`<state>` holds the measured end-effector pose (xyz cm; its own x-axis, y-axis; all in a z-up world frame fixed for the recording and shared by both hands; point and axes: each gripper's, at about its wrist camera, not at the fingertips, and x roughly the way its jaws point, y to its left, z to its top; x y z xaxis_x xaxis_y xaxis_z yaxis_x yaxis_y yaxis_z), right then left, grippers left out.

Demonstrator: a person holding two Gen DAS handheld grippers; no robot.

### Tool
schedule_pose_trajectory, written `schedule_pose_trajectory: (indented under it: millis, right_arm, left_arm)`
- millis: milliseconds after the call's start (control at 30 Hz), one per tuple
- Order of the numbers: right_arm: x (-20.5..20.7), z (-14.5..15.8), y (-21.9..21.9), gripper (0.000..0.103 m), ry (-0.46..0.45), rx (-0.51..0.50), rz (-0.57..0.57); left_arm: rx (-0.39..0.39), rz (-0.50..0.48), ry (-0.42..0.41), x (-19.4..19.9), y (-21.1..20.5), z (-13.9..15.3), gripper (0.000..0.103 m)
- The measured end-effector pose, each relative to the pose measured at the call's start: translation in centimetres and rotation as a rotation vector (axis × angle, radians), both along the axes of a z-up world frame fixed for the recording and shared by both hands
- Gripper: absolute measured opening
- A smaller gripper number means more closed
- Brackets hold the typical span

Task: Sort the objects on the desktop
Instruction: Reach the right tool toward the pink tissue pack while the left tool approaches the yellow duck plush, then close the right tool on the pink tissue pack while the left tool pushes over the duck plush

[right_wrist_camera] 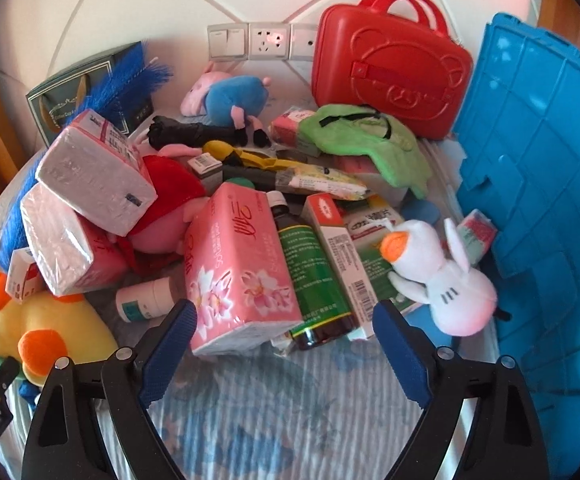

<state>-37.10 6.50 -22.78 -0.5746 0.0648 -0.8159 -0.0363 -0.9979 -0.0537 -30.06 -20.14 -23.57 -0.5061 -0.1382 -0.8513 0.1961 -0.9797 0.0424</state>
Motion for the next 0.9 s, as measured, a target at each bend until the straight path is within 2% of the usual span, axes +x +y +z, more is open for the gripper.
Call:
schedule_pose_trajectory:
  millis: [67, 233, 300, 400, 433, 567, 633, 767, 833, 900]
  right_arm:
    - [-0.8, -0.4, 0.1, 0.1, -0.01, -0.015, 0.005]
    - [-3.0, -1.8, 0.3, 0.103, -0.061, -0.043, 0.039]
    - [-4.2, -2.6, 0.2, 0.103, -0.097, -0.077, 0.069]
    - [-5.6, -3.7, -0.1, 0.102, -0.144, -0.104, 0.105]
    - [-5.9, -4.1, -0.2, 0.102, -0.152, -0.106, 0.105]
    - [-7.0, -4.8, -0.5, 0.103, -0.162, -0.076, 0.083]
    - [-7.3, -4.9, -0.8, 0.103, -0.167, -0.053, 0.086]
    - [-8.4, -5.4, -0.7, 0.103, -0.205, -0.022, 0.089]
    - [-8.6, -5.5, -0.5, 0.103, -0.212, -0.027, 0.093]
    - [-8.8, -5.5, -0.4, 0.103, -0.219, -0.027, 0.095]
  left_arm:
    - [0.009, 0.012, 0.0, -0.2, -0.4, -0.1, 0.075]
    - [0.098, 0.049, 0.0, 0.1, -2.2, -0.2, 0.081]
    - [0.077, 0.049, -0.01, 0.0, -2.0, 0.1, 0.081]
    - [0.044, 0.089, 0.064, 1.6, -2.4, 2.5, 0.084]
    - [0.039, 0.095, 0.058, 1.5, -2.6, 2.6, 0.088]
    - [0.059, 0.112, -0.005, -0.4, -3.7, 0.8, 0.088]
    - [0.091, 0.122, -0.01, -0.7, -4.1, 0.4, 0.09]
    - [0.106, 0.096, 0.022, -0.5, -3.5, 0.9, 0.09]
    - [0.092, 0.065, 0.007, -1.3, -2.9, 0.7, 0.09]
    - [0.11, 0.061, -0.012, -2.2, -3.0, 0.6, 0.091]
